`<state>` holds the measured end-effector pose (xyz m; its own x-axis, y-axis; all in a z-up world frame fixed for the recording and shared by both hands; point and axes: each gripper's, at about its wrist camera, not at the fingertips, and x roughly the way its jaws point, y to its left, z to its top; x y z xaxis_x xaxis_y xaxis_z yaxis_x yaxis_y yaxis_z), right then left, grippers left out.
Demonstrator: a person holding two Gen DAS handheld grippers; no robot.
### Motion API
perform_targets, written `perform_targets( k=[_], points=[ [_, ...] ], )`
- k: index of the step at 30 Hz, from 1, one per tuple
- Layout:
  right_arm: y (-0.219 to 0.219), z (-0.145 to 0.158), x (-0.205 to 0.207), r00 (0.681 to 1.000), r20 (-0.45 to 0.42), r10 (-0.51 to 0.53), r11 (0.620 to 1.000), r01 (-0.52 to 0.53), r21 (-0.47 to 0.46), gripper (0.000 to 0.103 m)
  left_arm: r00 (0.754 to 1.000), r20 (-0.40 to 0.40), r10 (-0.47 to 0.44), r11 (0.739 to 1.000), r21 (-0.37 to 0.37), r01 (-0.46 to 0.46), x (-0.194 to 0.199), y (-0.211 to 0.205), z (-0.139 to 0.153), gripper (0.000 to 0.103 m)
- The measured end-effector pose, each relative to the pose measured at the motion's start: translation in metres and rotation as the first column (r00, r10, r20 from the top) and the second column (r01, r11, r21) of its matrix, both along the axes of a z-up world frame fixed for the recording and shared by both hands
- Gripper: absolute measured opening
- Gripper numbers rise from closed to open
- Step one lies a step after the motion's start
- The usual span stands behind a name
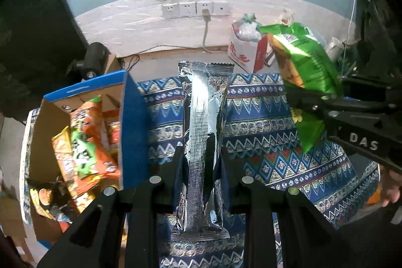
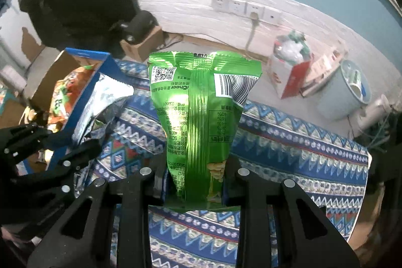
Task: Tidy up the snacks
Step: 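Carry the silver packet over the box with the left tool while the right tool carries the green bag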
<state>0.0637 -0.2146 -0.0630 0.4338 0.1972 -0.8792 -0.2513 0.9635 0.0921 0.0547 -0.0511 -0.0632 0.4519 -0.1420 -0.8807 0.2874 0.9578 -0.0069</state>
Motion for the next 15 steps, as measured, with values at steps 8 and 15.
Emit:
perform_targets(
  k=[8, 15],
  points=[
    [0.042, 0.014, 0.003, 0.997, 0.029, 0.071, 0.997, -0.071, 0.005, 0.028, 0.998, 0.048, 0.036, 0.999, -0.010, -0.035, -0.007, 0.037, 0.017, 0.026],
    [0.085, 0.027, 0.004, 0.989, 0.051, 0.142, 0.990, -0.142, 0.006, 0.028, 0.994, 0.064, 0.084, 0.996, -0.026, -0.082, -0.014, 0.074, 0.022, 0.026]
  ],
)
